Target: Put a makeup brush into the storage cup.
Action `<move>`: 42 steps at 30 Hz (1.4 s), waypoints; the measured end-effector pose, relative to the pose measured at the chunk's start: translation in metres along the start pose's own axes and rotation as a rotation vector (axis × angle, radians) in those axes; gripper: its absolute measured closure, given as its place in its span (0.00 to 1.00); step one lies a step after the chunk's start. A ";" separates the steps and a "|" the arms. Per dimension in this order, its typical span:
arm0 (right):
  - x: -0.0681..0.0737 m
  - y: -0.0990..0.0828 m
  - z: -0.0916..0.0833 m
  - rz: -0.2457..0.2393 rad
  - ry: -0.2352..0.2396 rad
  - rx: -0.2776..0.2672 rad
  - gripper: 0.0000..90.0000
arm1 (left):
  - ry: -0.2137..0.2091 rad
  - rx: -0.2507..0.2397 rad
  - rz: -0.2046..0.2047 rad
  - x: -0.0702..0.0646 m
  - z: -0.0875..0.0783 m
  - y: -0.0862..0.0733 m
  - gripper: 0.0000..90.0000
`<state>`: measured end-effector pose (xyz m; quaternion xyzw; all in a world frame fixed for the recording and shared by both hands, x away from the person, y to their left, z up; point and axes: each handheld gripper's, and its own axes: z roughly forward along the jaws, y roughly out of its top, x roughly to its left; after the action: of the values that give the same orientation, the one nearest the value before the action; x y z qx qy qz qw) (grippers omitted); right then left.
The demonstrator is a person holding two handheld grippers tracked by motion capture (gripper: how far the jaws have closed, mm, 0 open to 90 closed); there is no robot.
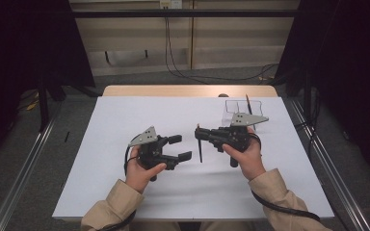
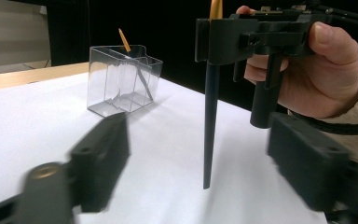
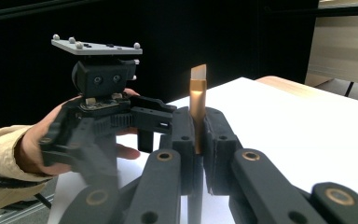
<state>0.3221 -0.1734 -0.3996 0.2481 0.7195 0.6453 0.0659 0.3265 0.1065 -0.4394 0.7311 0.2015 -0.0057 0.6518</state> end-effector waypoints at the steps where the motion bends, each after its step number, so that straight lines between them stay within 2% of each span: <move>1: 0.000 0.000 -0.001 0.002 -0.002 0.000 0.94 | 0.004 0.004 0.010 0.000 0.000 0.000 0.16; 5: -0.001 -0.001 -0.003 -0.003 -0.006 -0.002 0.94 | 0.003 0.011 0.025 0.000 -0.001 0.002 0.06; 11: -0.003 0.002 -0.009 -0.012 -0.017 -0.007 0.94 | -0.002 0.003 0.034 0.002 -0.008 0.003 0.01; 20: -0.008 0.003 -0.016 -0.023 -0.030 -0.009 0.94 | 0.026 0.004 0.048 0.008 -0.024 0.003 0.01; 24: -0.010 0.003 -0.018 -0.023 -0.035 -0.010 0.94 | 0.039 0.000 0.050 0.008 -0.034 0.004 0.01; 28: -0.011 0.003 -0.020 -0.023 -0.038 -0.011 0.94 | 0.051 0.018 0.070 0.008 -0.045 0.004 0.01; 42: -0.015 0.005 -0.026 -0.026 -0.058 -0.019 0.94 | 0.080 0.008 0.092 0.012 -0.085 0.003 0.01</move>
<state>0.3253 -0.2029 -0.3945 0.2565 0.7145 0.6436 0.0974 0.3167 0.1906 -0.4271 0.7420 0.1937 0.0526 0.6397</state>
